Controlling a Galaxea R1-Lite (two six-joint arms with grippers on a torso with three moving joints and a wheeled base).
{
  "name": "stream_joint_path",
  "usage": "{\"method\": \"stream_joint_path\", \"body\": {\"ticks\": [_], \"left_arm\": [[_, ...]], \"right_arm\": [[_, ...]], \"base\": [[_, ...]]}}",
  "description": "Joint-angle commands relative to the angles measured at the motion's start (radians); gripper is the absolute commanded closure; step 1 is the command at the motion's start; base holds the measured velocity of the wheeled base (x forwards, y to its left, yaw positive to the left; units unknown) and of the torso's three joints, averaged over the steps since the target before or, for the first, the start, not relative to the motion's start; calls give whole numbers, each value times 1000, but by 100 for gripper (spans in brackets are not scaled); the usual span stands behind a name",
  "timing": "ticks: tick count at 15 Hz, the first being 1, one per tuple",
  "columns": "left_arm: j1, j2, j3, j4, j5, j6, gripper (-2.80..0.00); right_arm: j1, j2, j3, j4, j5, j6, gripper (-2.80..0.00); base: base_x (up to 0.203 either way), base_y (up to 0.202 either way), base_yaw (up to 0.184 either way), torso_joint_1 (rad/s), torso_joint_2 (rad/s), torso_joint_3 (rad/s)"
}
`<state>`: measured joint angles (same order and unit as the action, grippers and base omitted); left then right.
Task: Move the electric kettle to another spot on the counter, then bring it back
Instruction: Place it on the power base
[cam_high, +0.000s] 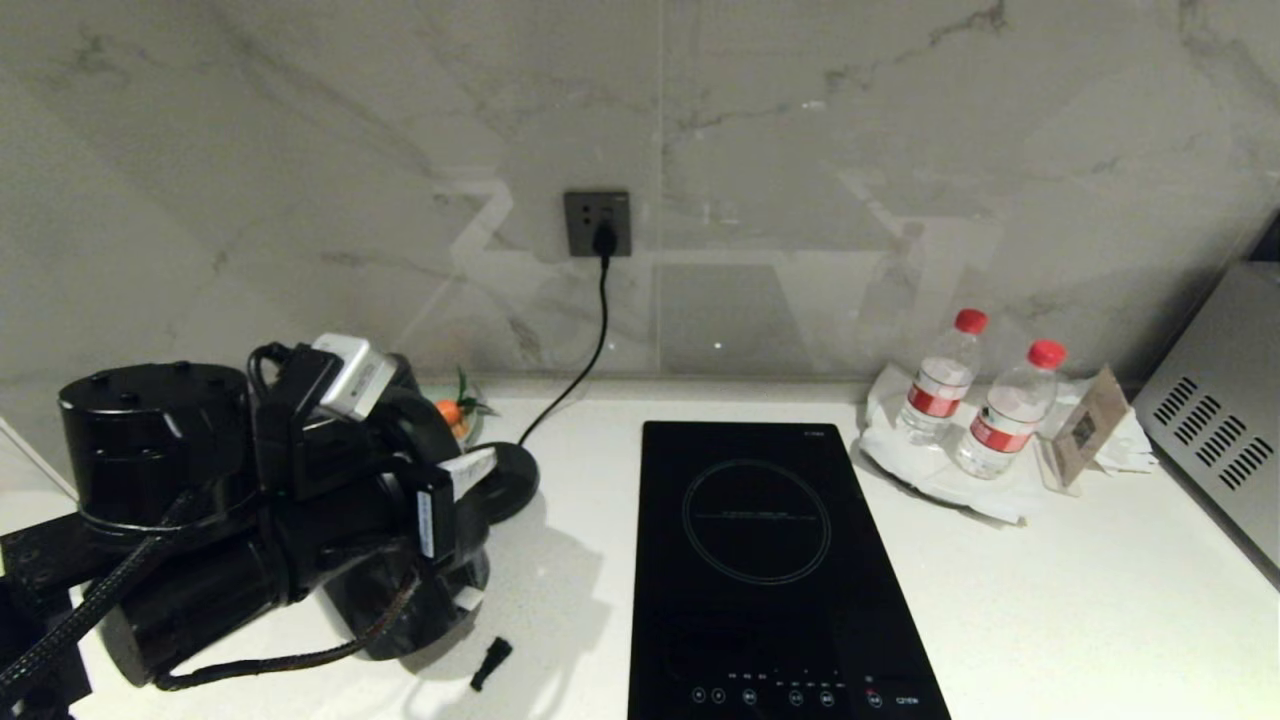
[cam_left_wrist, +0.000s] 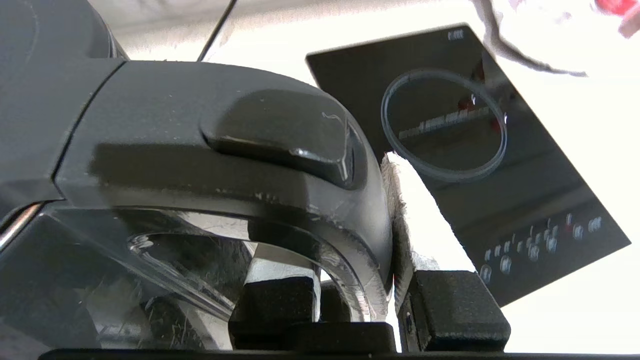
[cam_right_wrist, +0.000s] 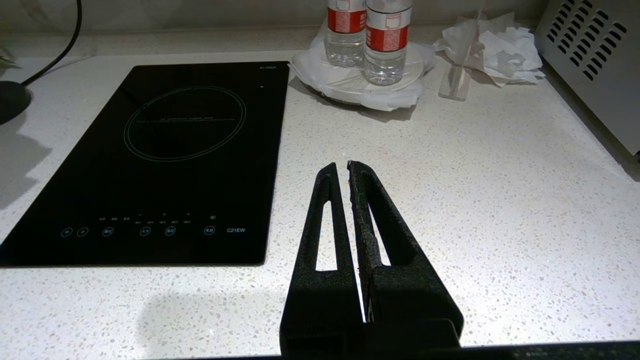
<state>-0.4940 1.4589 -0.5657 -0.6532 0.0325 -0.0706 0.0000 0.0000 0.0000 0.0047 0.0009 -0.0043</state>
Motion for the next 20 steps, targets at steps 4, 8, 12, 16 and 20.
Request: {"method": "stream_joint_path", "body": {"ticks": [4,8,12,16,20], "left_arm": [[-36,192,-179,-5,149,-75,0],[-37,288,-278,-5,194,-93,0],[-36,424,-379,-69,253,-101,0],[-36,590,-544,-152,353,-100,0],[-28,679,-637,-155,372,-100,0]], "right_arm": [[0,0,0,0,1,0,0],[0,0,0,0,1,0,0],[0,1,0,0,1,0,0],[0,1,0,0,1,0,0],[0,1,0,0,1,0,0]], "base": [[0,0,0,0,0,0],[0,0,0,0,0,0],[0,0,0,0,0,0],[0,0,0,0,0,0],[0,0,0,0,0,0]]}}
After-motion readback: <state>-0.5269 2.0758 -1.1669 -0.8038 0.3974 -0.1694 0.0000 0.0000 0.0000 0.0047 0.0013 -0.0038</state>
